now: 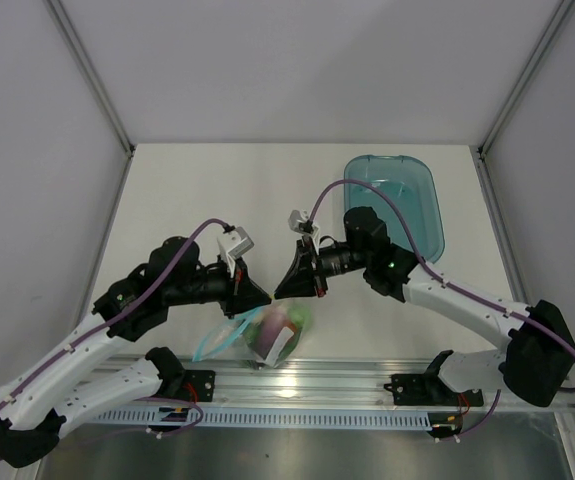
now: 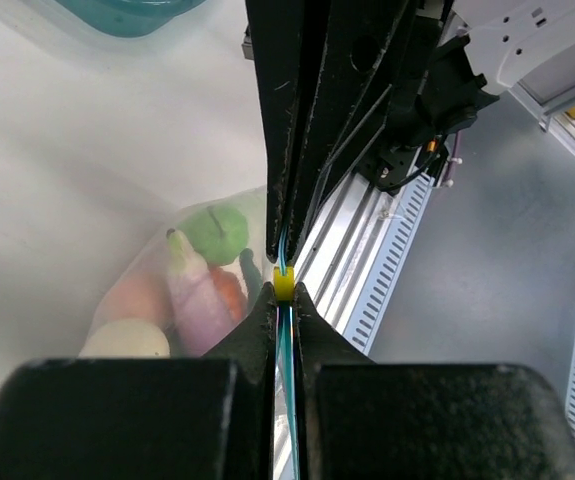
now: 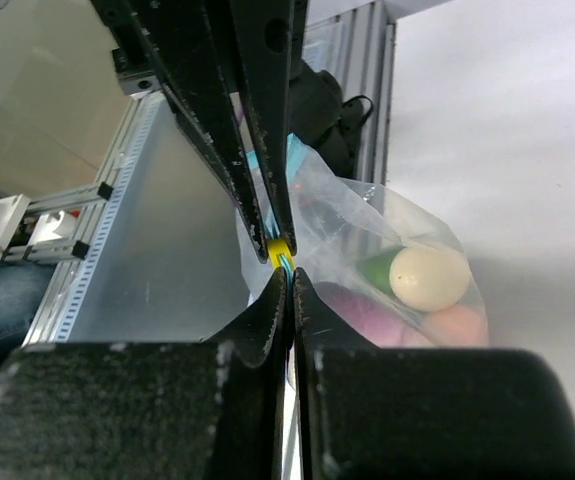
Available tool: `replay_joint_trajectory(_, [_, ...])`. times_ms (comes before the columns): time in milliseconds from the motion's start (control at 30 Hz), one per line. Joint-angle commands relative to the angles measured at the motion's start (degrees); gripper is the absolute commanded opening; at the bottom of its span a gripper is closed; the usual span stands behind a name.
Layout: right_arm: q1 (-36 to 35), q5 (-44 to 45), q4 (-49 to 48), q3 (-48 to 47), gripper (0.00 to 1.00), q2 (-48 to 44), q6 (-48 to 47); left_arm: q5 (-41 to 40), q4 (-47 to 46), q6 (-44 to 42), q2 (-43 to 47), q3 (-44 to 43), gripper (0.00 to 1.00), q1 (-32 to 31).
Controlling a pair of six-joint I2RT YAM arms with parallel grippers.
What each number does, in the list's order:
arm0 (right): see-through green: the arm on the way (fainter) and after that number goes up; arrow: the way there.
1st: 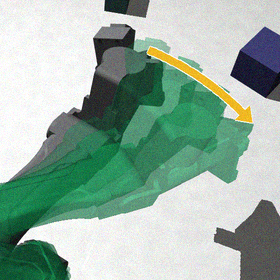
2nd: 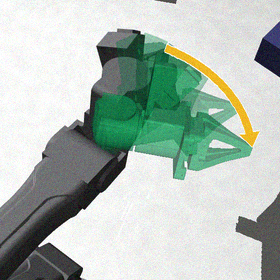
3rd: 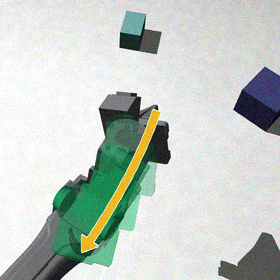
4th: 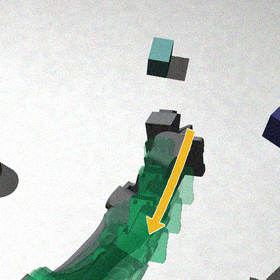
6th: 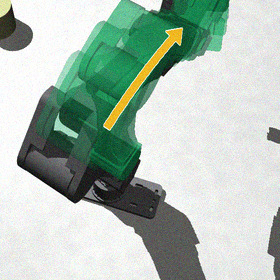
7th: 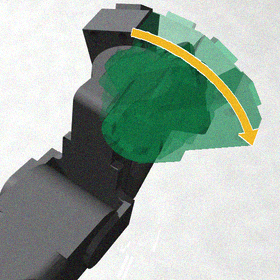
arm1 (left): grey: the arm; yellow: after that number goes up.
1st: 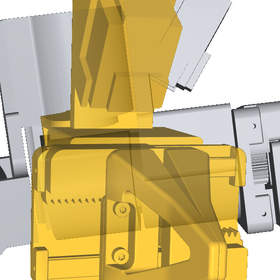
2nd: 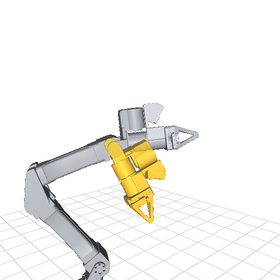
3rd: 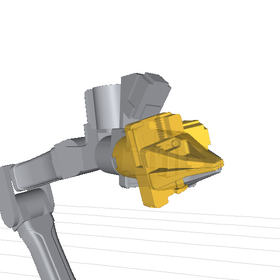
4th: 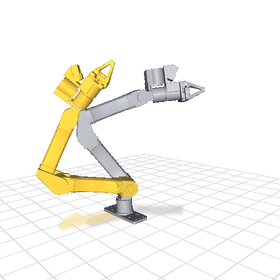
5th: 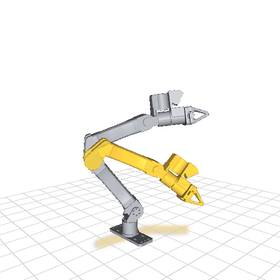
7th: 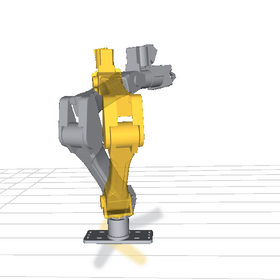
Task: Place the food in the zip-top bag and seal the zipper
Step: Zip the zipper food storage bag at the center of the board.
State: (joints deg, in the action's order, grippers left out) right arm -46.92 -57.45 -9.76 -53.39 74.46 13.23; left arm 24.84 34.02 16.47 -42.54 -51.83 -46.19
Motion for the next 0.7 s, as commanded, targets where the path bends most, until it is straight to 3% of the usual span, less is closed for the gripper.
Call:
replay_joint_trajectory(0, [-0.46, 9.44, 1.49, -1.9, 0.0, -1.68, -2.51, 1.26, -2.2, 0.67, 0.71, 0.24, 0.0, -0.21])
replay_joint_trajectory(167, [-0.46, 16.4, 0.8, 0.65, 0.0, -3.79, -2.42, 1.0, -1.85, 0.67, 1.06, 0.07, 0.01, -0.21])
replay_joint_trajectory(667, [-0.37, 23.96, 2.64, 1.79, 0.0, -5.11, -1.72, -0.32, -1.24, 0.93, 2.64, 0.86, 0.01, -0.3])
